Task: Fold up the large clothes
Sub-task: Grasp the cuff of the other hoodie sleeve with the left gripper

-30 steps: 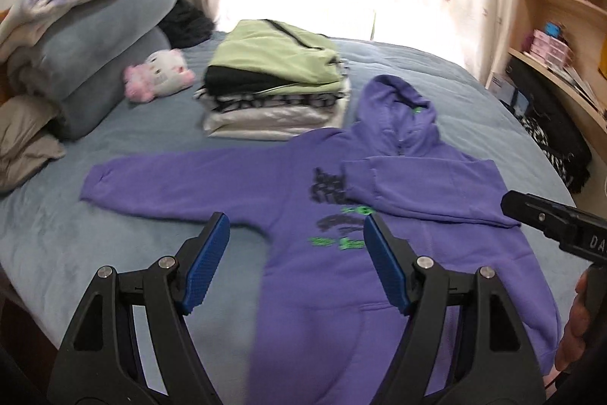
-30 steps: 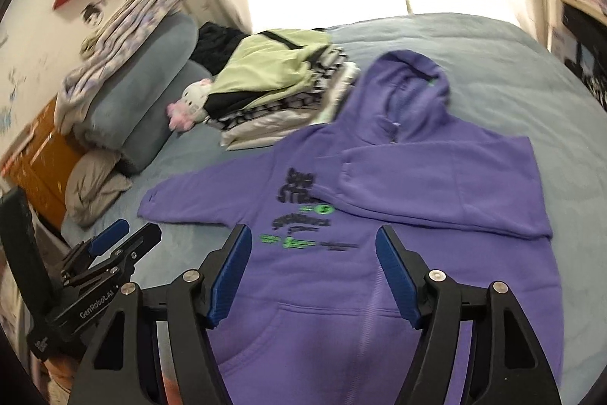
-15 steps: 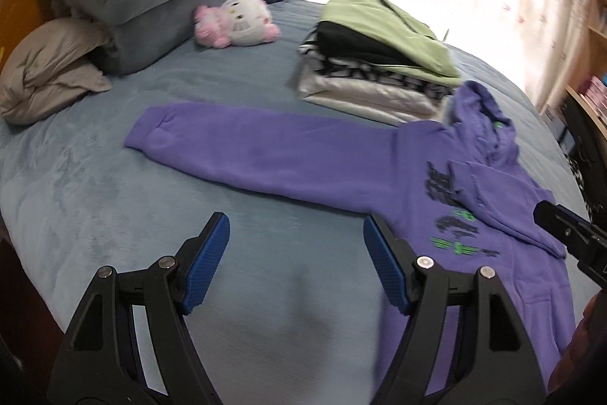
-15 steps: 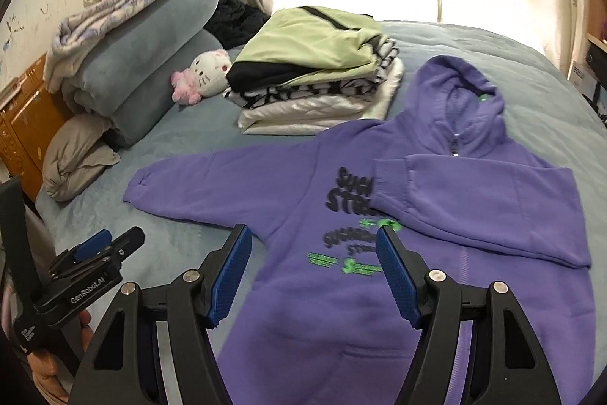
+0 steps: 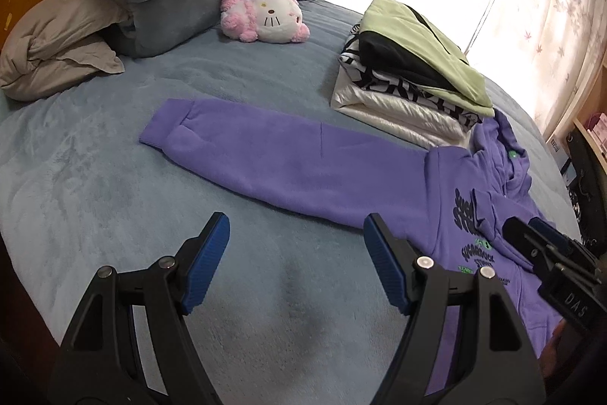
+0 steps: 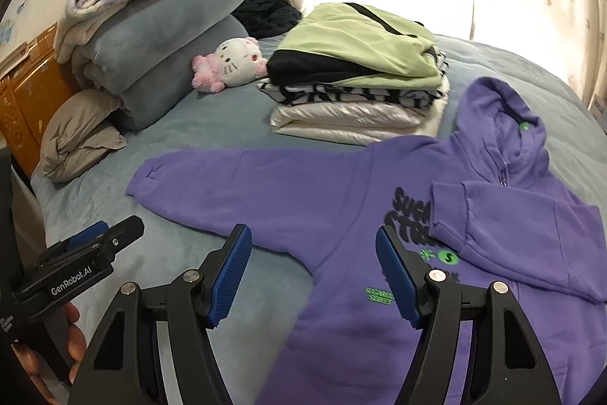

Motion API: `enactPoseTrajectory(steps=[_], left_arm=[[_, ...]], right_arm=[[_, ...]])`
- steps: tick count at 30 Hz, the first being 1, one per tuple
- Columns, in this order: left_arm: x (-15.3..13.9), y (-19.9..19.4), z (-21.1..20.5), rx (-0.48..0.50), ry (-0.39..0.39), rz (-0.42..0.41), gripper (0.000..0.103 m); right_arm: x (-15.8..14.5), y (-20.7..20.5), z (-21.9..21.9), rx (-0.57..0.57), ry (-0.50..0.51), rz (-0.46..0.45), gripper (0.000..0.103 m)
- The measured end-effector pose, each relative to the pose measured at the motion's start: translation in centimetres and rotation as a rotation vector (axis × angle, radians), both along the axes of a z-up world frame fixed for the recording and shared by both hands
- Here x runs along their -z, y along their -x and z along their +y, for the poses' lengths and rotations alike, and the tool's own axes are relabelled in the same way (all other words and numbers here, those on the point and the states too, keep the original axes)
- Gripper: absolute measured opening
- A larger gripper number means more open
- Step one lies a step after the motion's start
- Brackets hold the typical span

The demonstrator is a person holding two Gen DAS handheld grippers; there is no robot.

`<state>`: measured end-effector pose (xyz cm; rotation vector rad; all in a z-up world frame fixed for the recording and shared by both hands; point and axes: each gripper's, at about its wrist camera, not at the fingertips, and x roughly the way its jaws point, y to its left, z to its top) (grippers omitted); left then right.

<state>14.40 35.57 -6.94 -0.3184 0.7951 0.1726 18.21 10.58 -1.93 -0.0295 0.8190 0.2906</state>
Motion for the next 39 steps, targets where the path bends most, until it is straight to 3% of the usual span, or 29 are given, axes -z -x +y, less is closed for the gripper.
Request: enactPoseTrajectory(steps=[7,16,25,29,32,34,35,36,39], left_arm=[[1.2,-1.0,2.1,-0.006,0.053,0.009,0.071],[5.7,-4.4,9.0,-0.062,0.335,0.038,0.071],[10.9,-8.4,14.6,-0.142,0.535,0.076,0.07],[12.2,-9.4,16.1,-0.173,0.589,0.051,0.07],[12.4,-10.6,16.3,-0.199,0.544,0.058,0.057],[12.4,-11.0,16.5,-0.222,0.498,0.078,0.02],[12.3,-11.2,16.4,-0.234,0.475,0.084,0.013],[11.8,-11.1,16.1,-0.242,0.464,0.082,0.01],[7.3,-9.8,13.3,-0.234,0.308,-0.016,0.006]], right_arm=[[0.7,-1.5,1.9,-0.033,0.002,-0.004,0.069],[3.7,-5.4,5.4,-0.063,0.014,0.05,0.069],[7.8,-8.0,7.5,-0.095,0.032,0.098,0.069],[8.9,-8.3,7.0,-0.097,0.03,0.114,0.069],[9.3,-8.3,5.9,-0.081,0.014,0.131,0.069],[9.3,-8.0,4.9,-0.068,-0.005,0.138,0.069],[9.2,-7.8,4.5,-0.064,-0.009,0.141,0.069],[9.1,-7.5,3.8,-0.057,-0.017,0.144,0.069],[8.4,-6.3,1.3,-0.039,-0.048,0.144,0.069]])
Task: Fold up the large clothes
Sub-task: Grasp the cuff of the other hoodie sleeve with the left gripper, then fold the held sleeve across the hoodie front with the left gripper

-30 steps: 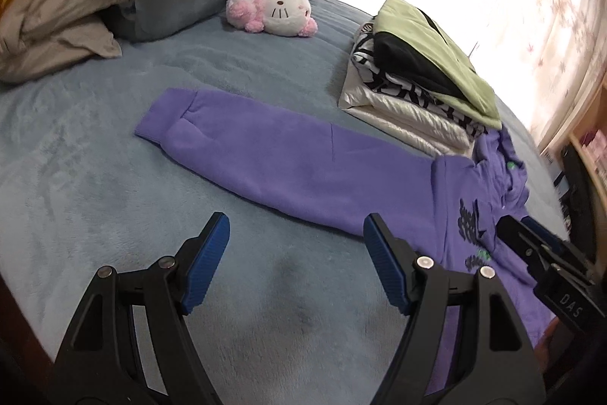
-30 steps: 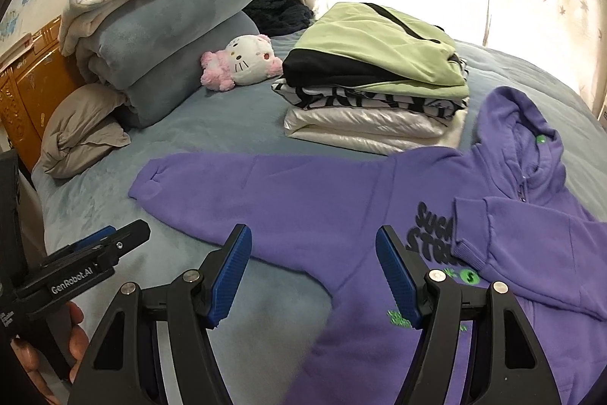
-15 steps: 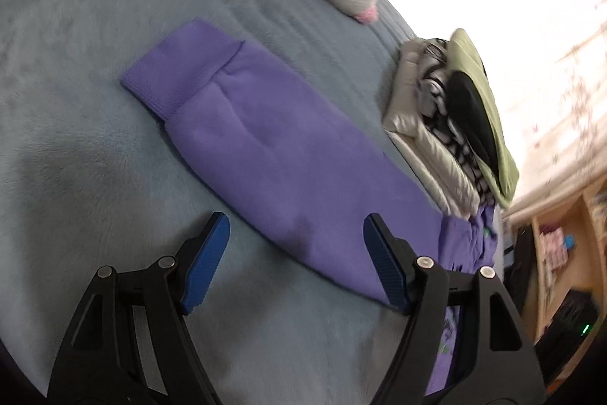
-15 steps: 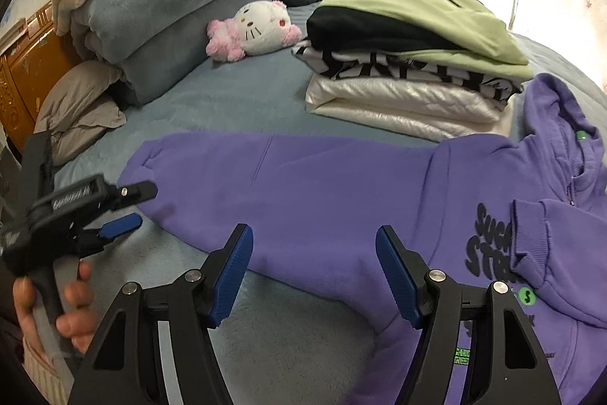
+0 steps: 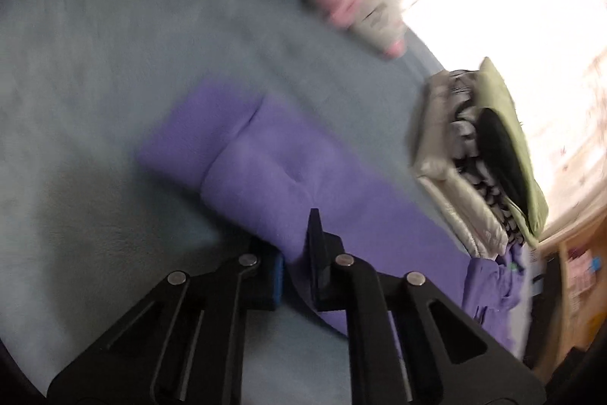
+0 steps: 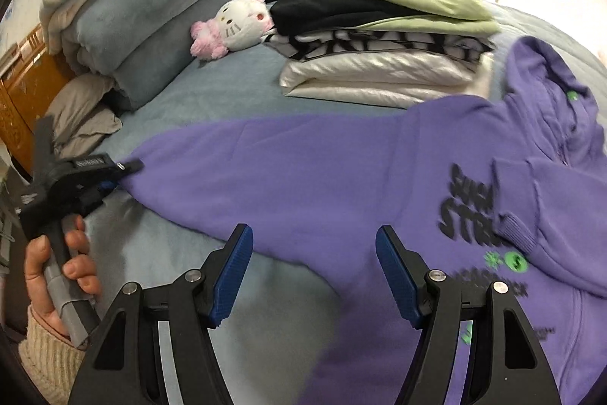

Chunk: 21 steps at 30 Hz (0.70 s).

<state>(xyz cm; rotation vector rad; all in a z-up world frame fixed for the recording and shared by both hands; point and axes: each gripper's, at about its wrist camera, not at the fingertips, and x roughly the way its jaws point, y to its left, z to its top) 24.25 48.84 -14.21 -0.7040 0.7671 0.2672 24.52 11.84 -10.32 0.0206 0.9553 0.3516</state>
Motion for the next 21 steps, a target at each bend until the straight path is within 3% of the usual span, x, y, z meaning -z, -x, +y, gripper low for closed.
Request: enactPoseTrajectory(steps=[6,11,14,16,18,21], left_arm=[[-10.8,1.8,-9.2,0.141,-0.101,-0.217,0.005],[-16.7,1.7,-20.0,0.344,-0.158,-0.307,0.005],[-17.0,1.1,-26.6,0.451,-0.164,-0.309,0.005],[-16.0,0.4,-30.8,0.522,-0.147,-0.267,0.005],[-13.5,-0.6,-35.3,0.597,-0.126,-0.183,0.005],[-8.3,-1.7,-41.6,0.7,-0.159,-0.012,0.011]], right_arm=[[-3.4,2.9,-7.4,0.096,-0.061,-0.039,0.069],[-7.2,6.1,-16.2,0.232,-0.096,-0.119,0.069],[-8.6,8.1,-21.9,0.313,-0.099,-0.159,0.069],[-8.8,9.5,-25.5,0.374,-0.096,-0.172,0.069],[-8.7,10.8,-28.9,0.431,-0.102,-0.171,0.069],[-7.9,12.5,-33.6,0.498,-0.117,-0.153,0.069]])
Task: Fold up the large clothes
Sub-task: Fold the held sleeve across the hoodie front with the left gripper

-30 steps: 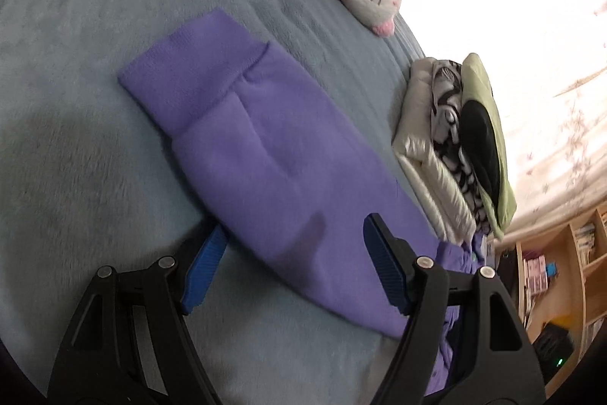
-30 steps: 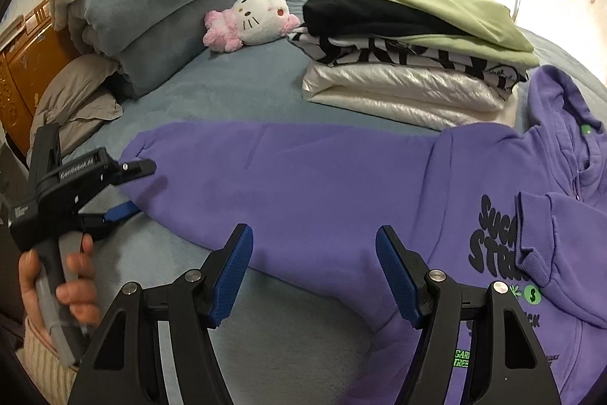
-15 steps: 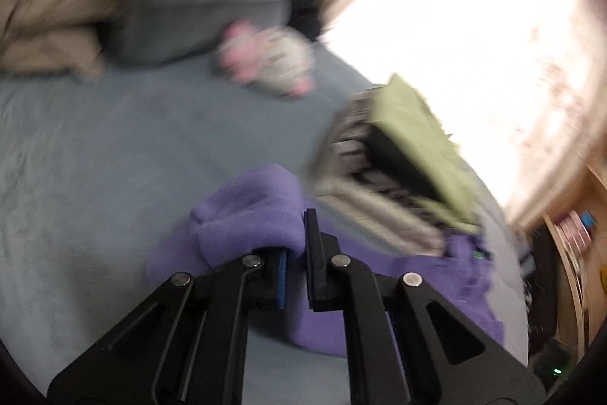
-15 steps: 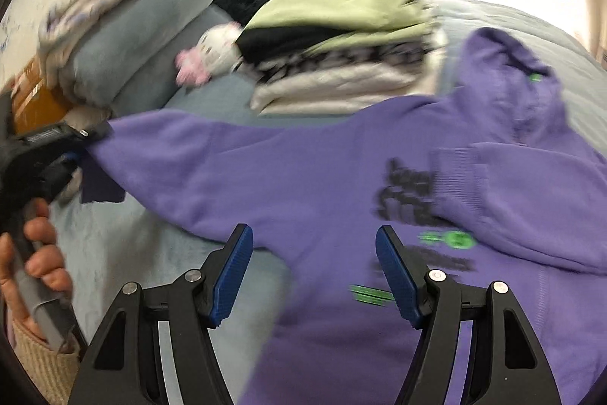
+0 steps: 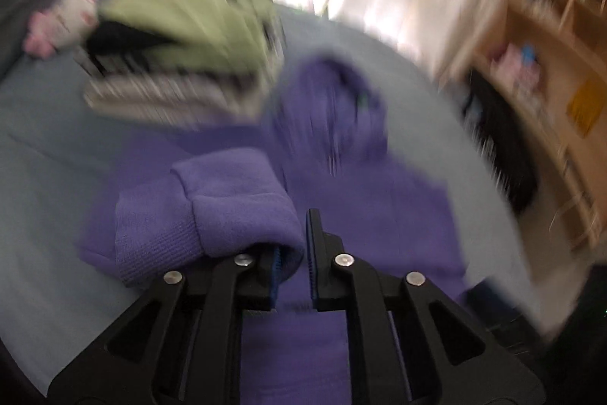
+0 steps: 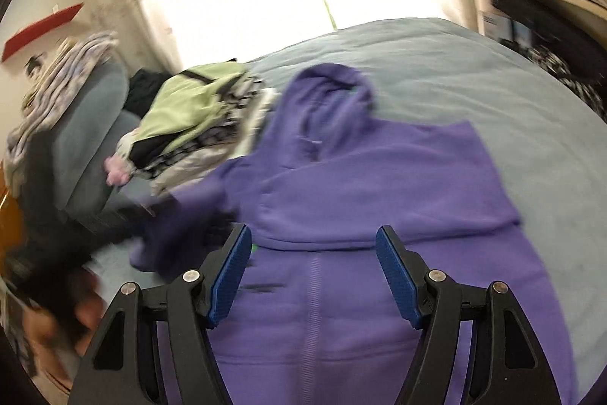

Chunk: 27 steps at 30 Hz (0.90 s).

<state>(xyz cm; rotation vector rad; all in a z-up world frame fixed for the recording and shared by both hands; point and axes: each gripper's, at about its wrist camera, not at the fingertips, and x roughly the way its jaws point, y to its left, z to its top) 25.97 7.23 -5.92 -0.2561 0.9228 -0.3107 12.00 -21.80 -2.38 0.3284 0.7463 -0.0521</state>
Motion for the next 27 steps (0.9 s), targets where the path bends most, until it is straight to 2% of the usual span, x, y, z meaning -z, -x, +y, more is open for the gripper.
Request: enactPoseTrajectory(steps=[2,3,5,6,7,8,11,13,15,20,21,23,27], left_arm=[[4.2,-0.1,-3.8,0.061,-0.065,0.113,0.019],[5.7,0.5,-4.8,0.074,-0.087,0.144,0.024],[7.7,2.3,-6.0,0.083,-0.133,0.169,0.036],[8.2,2.8,-6.4,0.083,-0.152,0.178,0.046],[8.5,3.2,-6.6,0.086,-0.16,0.186,0.052],[8.4,3.4,-6.5,0.086,-0.149,0.189,0.053],[7.7,3.8,-5.4,0.093,-0.065,0.194,0.06],[7.0,3.9,-4.7,0.102,0.008,0.186,0.07],[5.8,4.5,-4.1,0.108,0.083,0.152,0.072],[2.9,7.7,-2.0,0.163,0.268,0.06,0.094],[2.8,7.9,-1.9,0.178,0.283,0.065,0.099],[2.5,8.8,-1.2,0.206,0.326,0.076,0.099],[2.2,10.4,0.8,0.219,0.312,0.062,0.099]], right_arm=[[0.6,0.6,-2.5,0.02,-0.03,0.016,0.069],[1.0,1.0,-3.5,0.025,-0.046,0.026,0.069],[1.4,1.5,-5.2,0.027,-0.075,0.032,0.069],[1.6,1.8,-5.6,0.027,-0.083,0.03,0.069],[1.7,2.2,-6.2,0.027,-0.097,0.027,0.069],[1.7,2.6,-6.6,0.024,-0.11,0.021,0.069],[1.6,2.7,-6.3,0.01,-0.135,0.012,0.069],[1.7,3.0,-6.1,-0.007,-0.148,0.006,0.069],[1.7,2.9,-5.7,-0.023,-0.155,0.004,0.069],[1.2,1.9,-4.2,-0.06,-0.164,-0.006,0.069],[1.2,2.1,-4.0,-0.064,-0.156,-0.006,0.069],[1.1,1.7,-3.9,-0.068,-0.151,0.0,0.069],[1.3,1.0,-2.3,-0.121,-0.132,0.026,0.069]])
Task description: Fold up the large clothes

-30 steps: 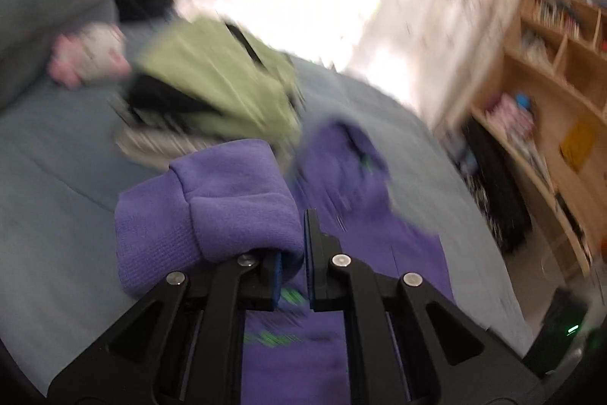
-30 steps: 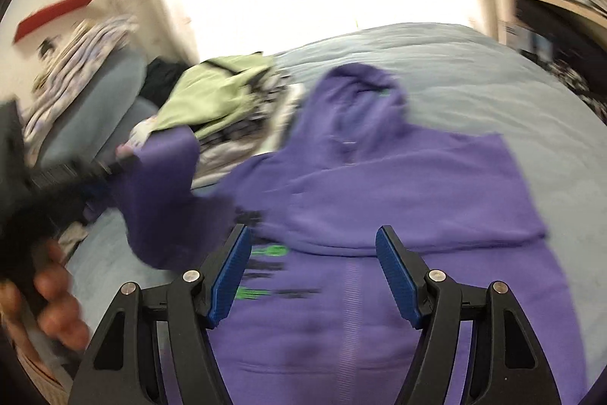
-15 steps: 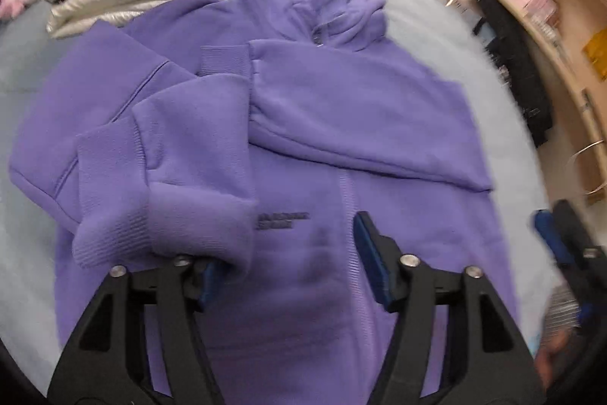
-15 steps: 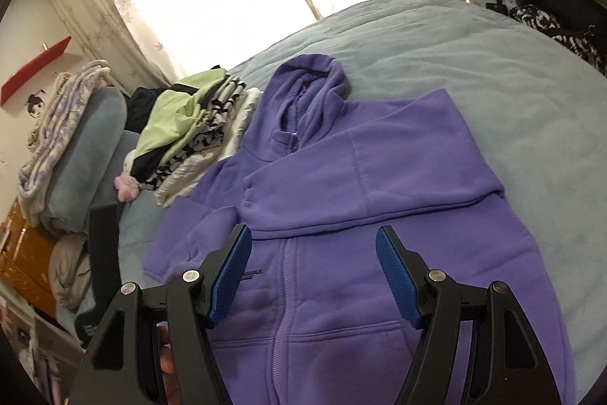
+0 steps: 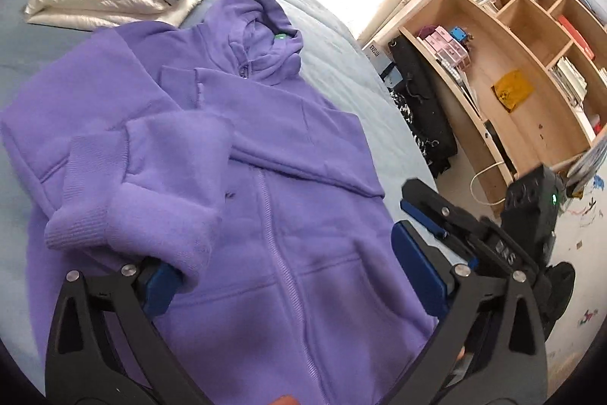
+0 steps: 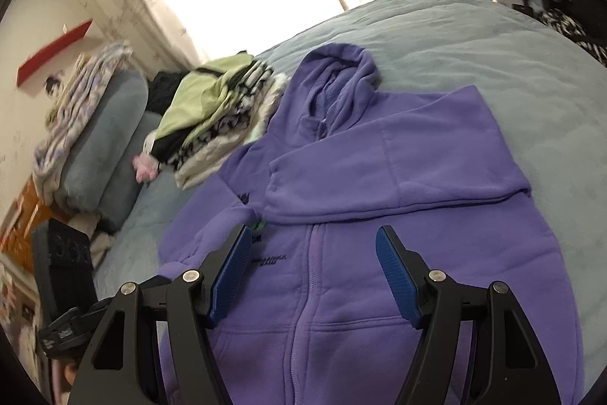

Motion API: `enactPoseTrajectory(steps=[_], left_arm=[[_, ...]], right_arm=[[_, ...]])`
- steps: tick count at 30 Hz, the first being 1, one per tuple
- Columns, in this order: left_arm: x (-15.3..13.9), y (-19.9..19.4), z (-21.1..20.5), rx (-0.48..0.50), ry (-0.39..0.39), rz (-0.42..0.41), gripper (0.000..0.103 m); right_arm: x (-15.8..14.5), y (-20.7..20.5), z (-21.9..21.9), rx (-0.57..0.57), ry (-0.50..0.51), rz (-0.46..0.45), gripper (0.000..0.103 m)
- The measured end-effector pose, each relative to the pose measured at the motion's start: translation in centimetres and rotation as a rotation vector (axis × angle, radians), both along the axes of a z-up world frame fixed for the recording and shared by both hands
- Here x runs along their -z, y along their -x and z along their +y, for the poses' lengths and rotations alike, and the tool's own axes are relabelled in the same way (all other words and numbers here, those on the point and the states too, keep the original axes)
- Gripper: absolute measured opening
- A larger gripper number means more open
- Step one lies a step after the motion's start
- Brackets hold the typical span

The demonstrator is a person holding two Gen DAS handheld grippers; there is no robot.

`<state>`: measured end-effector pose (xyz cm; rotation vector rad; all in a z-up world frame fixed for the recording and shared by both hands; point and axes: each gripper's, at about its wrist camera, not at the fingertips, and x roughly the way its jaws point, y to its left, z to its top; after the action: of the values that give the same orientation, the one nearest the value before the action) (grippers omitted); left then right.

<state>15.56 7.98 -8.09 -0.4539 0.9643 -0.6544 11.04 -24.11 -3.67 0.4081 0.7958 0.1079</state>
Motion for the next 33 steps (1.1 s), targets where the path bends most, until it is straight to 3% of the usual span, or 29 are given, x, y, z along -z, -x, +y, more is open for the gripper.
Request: enactPoseTrajectory(steps=[5,8,13,18,19,20,21,23,27,29,31,33], left_arm=[[1.5,1.5,2.2,0.022,-0.07,-0.006,0.099],[3.1,2.4,3.6,0.031,-0.033,0.023,0.099],[5.2,3.7,4.7,0.037,-0.067,0.024,0.099],[5.4,4.7,5.8,0.048,-0.113,-0.021,0.099],[5.3,4.8,6.1,0.044,-0.118,-0.028,0.099],[5.3,4.9,6.4,0.039,-0.121,-0.031,0.099],[5.2,4.9,6.7,0.031,-0.124,-0.035,0.099],[4.9,5.0,7.3,-0.003,-0.122,-0.042,0.099],[4.2,5.4,9.0,-0.073,-0.102,-0.069,0.099],[3.9,5.2,9.3,-0.103,-0.117,-0.08,0.098],[3.9,5.0,9.6,-0.141,-0.147,-0.078,0.085],[4.1,4.7,9.6,-0.157,-0.179,-0.062,0.079]], right_arm=[[0.5,-1.2,4.2,-0.133,0.032,0.041,0.069],[1.3,-2.0,7.4,-0.24,0.027,0.085,0.069],[4.5,-4.4,13.1,-0.419,-0.052,0.229,0.069],[8.5,-7.2,17.7,-0.453,-0.046,0.364,0.067],[9.0,-7.5,18.2,-0.45,-0.022,0.376,0.059],[9.5,-8.0,19.0,-0.454,0.014,0.384,0.03],[9.8,-8.4,20.0,-0.467,0.057,0.391,0.014],[9.0,-8.8,20.7,-0.47,0.092,0.349,0.01],[4.3,-9.6,20.4,-0.417,0.237,0.125,0.009],[3.9,-11.3,19.0,-0.324,0.319,0.109,0.01],[4.4,-12.4,17.9,-0.275,0.374,0.136,0.016],[4.8,-12.2,16.6,-0.265,0.355,0.167,0.041]])
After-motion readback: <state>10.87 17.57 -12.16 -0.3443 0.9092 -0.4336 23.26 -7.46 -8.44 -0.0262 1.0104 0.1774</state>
